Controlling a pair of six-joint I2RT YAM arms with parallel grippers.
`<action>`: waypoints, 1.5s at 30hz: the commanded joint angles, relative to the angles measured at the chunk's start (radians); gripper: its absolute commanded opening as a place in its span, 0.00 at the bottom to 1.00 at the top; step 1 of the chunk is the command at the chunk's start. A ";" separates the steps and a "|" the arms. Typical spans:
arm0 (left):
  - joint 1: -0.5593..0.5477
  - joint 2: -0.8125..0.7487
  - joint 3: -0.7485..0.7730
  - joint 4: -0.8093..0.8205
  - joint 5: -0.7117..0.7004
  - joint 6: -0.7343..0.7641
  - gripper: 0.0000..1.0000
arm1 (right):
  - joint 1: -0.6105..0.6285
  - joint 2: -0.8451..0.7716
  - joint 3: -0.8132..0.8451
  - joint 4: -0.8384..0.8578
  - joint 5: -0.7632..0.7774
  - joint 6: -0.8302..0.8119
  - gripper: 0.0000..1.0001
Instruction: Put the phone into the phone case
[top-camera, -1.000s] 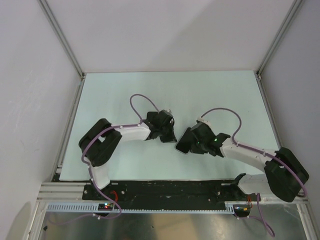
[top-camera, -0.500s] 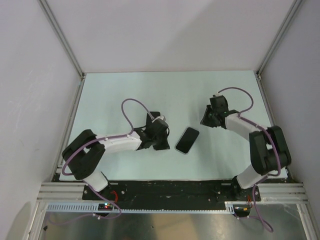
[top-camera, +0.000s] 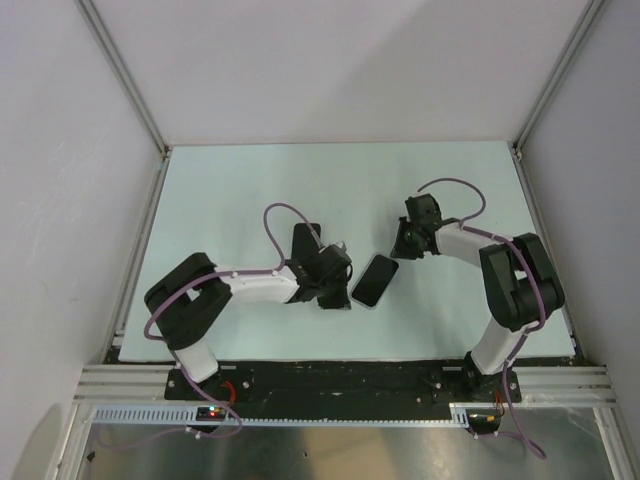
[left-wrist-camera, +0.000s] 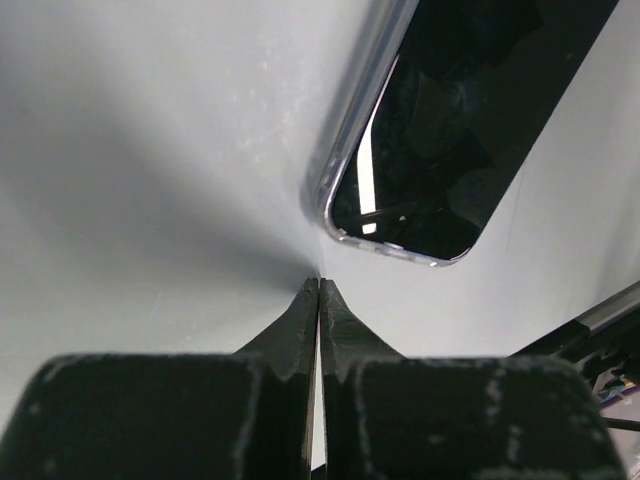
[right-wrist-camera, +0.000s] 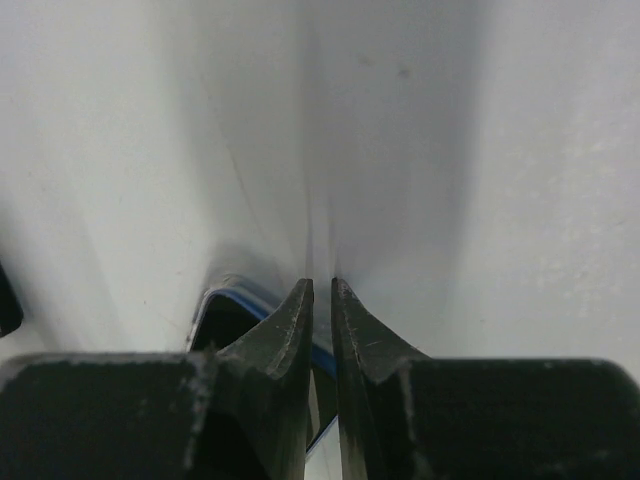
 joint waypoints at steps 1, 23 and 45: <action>0.021 0.033 0.061 0.040 0.021 -0.002 0.04 | 0.044 -0.037 -0.048 -0.005 -0.003 -0.002 0.17; 0.165 0.043 0.079 0.041 0.033 0.051 0.03 | 0.205 -0.471 -0.434 -0.056 0.113 0.196 0.14; 0.163 -0.050 0.009 0.041 0.023 0.047 0.02 | 0.372 -0.650 -0.451 -0.195 0.248 0.307 0.18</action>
